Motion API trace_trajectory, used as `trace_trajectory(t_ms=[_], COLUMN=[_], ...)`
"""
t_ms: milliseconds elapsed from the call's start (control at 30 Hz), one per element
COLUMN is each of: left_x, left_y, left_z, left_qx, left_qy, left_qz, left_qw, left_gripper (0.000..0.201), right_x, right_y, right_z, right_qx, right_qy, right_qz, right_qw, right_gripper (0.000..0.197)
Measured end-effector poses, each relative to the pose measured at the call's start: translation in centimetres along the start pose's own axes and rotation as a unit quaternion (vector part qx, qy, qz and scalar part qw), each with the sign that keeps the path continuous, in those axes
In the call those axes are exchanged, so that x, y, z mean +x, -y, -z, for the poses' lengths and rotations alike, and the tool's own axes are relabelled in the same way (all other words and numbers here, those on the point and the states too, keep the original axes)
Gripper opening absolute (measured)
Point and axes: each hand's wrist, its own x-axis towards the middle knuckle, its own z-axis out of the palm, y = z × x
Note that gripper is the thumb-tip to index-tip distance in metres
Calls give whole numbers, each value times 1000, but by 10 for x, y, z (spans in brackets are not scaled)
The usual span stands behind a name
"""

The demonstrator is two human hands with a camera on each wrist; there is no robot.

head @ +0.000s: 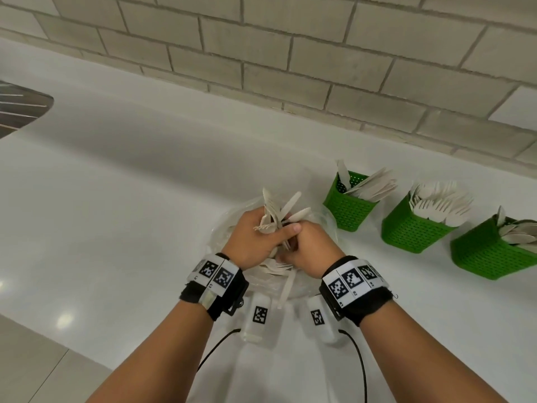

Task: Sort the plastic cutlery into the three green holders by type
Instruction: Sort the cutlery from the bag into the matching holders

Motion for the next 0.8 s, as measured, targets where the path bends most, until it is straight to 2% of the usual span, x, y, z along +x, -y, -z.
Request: trace_trajectory(t_ms=[67,200,333,433,500,600,667,733,800], left_x=[3,8,9,7,6,9,8,2,-7], left_y=[3,-13,-66,-107,-121,-116,-101,-83,-70], left_z=[1,-2,-8,-25,-42,-76,-108,-140,-167], left_qx=[16,24,-4,-90,-183,-293,-323,-331,-377], left_qy=[0,-48,-80,-83,-51,20,75,98,117], left_qz=[-3,-45,-108,-128,-107,-33,18,71,130], left_qw=[1000,998,991,984,976,955,943,936,909], left_gripper=[15,18,25,29,23,12,11,12,12], right_x=[-2,-8,-29,-56,-75,-100,-115,-130,-146], right_y=[0,10,18,17,9,-13,-32,-51,-71], right_z=[3,17,43,64,77,91,92,86,77], right_qx=[32,111,203,241,264,265,250,224,197], right_qy=[-32,-111,-181,-205,-224,-252,-258,-256,-250], right_qz=[1,51,73,82,80,70,64,39,10], right_qw=[999,986,960,945,935,928,931,940,948], right_gripper=[8,19,9,7,5,7,24,41,42])
